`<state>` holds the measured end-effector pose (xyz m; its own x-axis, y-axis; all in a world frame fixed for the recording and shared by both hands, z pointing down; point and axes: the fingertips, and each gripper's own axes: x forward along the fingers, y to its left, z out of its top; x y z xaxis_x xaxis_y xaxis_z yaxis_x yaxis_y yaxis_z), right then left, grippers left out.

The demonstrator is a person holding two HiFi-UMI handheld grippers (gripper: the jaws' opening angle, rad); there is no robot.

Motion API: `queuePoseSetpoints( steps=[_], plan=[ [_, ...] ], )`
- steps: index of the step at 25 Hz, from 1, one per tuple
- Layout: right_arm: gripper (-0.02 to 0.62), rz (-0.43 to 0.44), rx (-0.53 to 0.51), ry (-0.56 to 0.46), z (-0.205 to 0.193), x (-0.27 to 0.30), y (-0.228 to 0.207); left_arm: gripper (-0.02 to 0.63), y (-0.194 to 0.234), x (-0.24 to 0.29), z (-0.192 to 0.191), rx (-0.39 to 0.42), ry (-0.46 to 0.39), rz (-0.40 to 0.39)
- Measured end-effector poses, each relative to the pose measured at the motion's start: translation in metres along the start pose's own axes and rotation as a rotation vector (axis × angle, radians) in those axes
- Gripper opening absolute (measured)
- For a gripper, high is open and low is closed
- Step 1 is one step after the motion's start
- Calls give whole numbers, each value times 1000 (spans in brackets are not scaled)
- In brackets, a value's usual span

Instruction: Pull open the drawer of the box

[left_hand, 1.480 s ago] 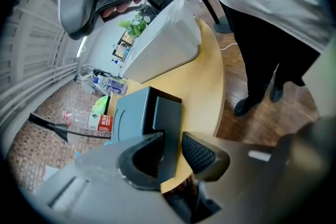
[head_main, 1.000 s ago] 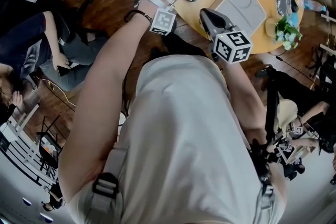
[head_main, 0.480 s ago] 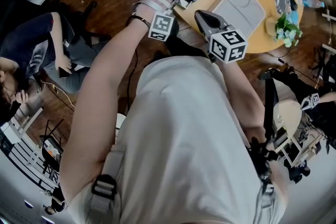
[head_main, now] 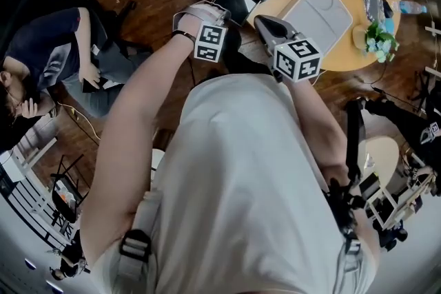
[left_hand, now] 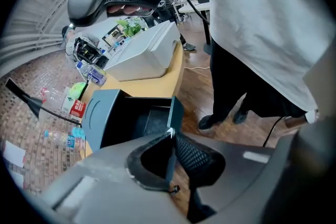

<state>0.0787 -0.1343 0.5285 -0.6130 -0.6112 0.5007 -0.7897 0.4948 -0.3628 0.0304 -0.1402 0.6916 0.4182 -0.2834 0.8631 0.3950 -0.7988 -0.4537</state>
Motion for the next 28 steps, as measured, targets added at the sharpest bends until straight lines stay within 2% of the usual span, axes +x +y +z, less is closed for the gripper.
queuePoseSetpoints(
  steps=[12,20,28],
  plan=[
    [8,22,-12,8,-16,-2,28,26,-59,-19,-3,-10,-7,-126],
    [7,45,-26,13,-21,-3,43,28,-82,-18,-5,-24,14,-136],
    [8,14,-3,11,-28,-17,32,35,-83,-13,-9,-39,24,-110]
  ],
)
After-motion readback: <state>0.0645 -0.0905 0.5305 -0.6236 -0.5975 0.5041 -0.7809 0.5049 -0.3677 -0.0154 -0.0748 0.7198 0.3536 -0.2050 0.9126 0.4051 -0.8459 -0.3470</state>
